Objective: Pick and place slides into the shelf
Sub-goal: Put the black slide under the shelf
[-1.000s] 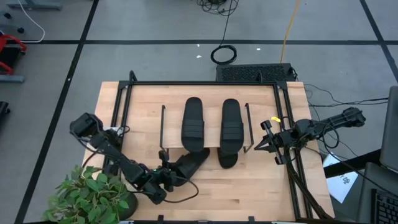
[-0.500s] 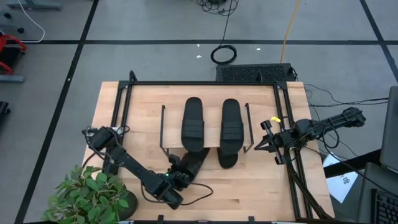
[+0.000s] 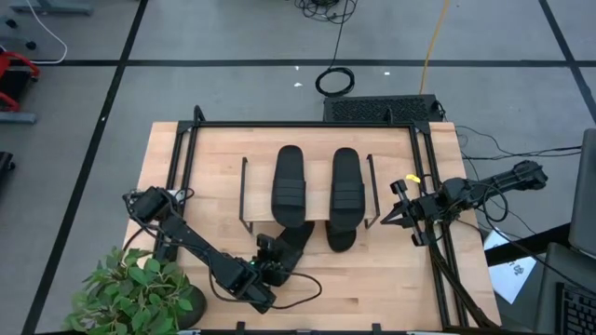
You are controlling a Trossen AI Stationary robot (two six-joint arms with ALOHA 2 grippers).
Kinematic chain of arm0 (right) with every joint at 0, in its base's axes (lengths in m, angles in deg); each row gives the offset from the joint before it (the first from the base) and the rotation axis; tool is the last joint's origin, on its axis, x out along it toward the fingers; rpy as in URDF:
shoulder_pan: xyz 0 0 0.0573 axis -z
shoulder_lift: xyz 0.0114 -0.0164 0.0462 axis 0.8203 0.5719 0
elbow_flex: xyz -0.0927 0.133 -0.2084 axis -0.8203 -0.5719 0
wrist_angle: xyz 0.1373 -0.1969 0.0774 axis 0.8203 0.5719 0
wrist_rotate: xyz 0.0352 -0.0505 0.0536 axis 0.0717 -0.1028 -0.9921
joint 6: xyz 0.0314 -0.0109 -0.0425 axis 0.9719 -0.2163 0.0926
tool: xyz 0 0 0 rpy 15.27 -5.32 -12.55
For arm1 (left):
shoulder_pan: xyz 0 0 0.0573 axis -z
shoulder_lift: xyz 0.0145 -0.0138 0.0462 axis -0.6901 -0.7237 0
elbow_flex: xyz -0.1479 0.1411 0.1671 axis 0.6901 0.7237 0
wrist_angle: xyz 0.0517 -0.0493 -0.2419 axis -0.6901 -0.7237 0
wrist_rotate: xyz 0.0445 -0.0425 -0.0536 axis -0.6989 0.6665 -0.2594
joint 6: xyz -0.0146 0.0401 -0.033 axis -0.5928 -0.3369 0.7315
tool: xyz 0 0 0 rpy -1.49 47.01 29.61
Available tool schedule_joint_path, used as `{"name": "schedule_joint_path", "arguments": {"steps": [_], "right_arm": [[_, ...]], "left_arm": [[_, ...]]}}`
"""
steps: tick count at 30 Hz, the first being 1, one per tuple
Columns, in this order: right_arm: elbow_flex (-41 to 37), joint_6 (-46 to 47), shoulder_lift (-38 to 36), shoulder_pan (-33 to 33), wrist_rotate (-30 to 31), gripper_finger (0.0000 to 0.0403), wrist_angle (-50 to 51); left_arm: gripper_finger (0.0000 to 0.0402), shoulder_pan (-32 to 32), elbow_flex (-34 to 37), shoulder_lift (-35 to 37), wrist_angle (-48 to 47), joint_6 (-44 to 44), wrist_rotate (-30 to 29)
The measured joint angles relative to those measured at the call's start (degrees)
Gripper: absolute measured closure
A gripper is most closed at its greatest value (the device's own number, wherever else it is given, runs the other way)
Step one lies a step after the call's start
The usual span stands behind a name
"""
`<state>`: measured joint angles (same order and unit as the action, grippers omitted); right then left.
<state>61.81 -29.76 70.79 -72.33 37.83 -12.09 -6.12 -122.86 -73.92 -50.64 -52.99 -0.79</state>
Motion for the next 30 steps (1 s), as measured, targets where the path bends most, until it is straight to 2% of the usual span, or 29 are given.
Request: {"name": "schedule_joint_path", "arguments": {"steps": [7, 15, 22, 30], "right_arm": [[0.0, 0.3, 0.0, 0.0, 0.0, 0.0403, 0.0], [0.0, 0.4, 0.0, 0.0, 0.0, 0.0403, 0.0], [0.0, 0.4, 0.0, 0.0, 0.0, 0.0403, 0.0], [0.0, 0.4, 0.0, 0.0, 0.0, 0.0403, 0.0]], "left_arm": [[0.0267, -0.3, 0.0, 0.0, 2.1, -0.8, 3.8], [0.0226, -0.3, 0.0, 0.0, 2.8, -5.2, 6.3], [0.0218, -0.3, -1.9, 0.0, 4.8, -10.9, 8.9], [0.0217, -0.4, -5.4, 0.0, 2.9, -14.8, 7.6]]}}
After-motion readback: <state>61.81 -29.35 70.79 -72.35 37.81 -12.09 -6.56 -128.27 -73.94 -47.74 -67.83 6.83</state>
